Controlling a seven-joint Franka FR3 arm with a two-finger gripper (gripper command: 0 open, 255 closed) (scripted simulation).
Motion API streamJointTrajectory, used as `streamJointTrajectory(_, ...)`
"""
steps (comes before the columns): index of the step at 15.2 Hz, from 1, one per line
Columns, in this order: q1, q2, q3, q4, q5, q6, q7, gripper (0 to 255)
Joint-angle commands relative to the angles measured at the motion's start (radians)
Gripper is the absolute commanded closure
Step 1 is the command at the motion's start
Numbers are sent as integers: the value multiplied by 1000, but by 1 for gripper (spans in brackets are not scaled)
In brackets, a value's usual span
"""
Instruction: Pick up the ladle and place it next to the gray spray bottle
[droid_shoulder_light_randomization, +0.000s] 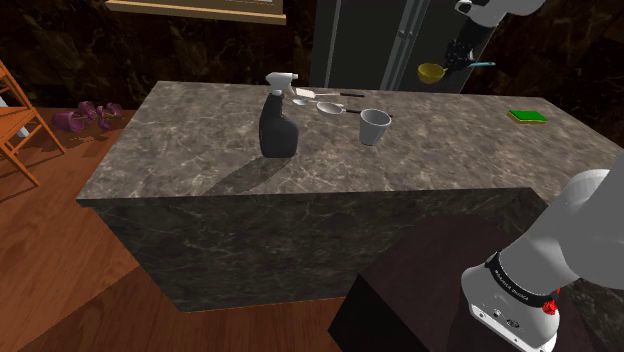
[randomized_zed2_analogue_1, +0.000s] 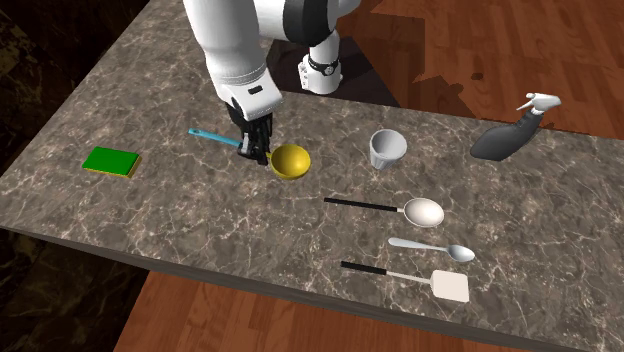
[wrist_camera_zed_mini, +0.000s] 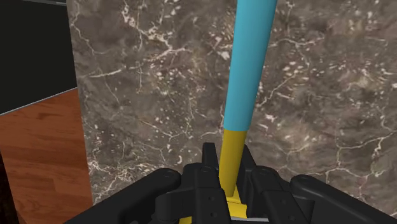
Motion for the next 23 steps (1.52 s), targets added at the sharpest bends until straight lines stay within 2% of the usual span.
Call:
streamJointTrajectory(1,0,-4,-1,24,-6,-27,5,255)
streamJointTrajectory(12,-2,-13,-5,164,-22,-171,26,255)
streamJointTrajectory(23,-22,22,-13,343,4,-329,23,255)
